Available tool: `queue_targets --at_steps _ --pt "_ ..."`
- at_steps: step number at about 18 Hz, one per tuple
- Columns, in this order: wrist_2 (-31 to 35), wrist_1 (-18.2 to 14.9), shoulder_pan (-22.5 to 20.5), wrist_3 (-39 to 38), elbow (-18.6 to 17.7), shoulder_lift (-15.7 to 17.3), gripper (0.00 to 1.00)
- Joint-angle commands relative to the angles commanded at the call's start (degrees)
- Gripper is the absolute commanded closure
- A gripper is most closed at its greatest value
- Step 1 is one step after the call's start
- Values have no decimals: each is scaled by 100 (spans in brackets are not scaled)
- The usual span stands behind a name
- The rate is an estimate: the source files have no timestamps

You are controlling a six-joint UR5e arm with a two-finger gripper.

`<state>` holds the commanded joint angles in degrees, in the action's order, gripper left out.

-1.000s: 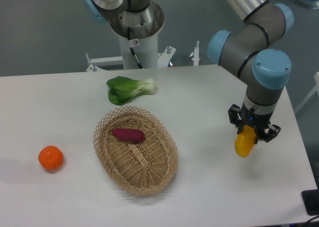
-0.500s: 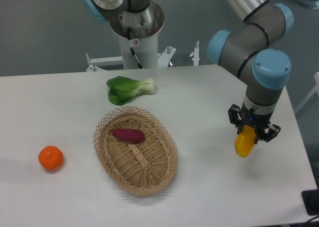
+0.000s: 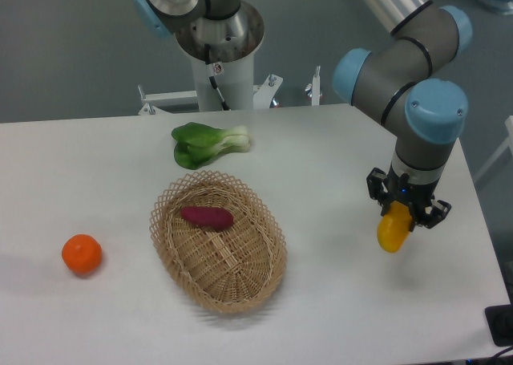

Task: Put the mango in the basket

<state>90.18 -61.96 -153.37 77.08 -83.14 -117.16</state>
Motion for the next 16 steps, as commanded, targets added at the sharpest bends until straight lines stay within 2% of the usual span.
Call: queue_targets --at_steps 10,16 --pt "-97 -18 228 -201 -53 70 43" --pt "-97 -9 843 -886 -53 176 43"
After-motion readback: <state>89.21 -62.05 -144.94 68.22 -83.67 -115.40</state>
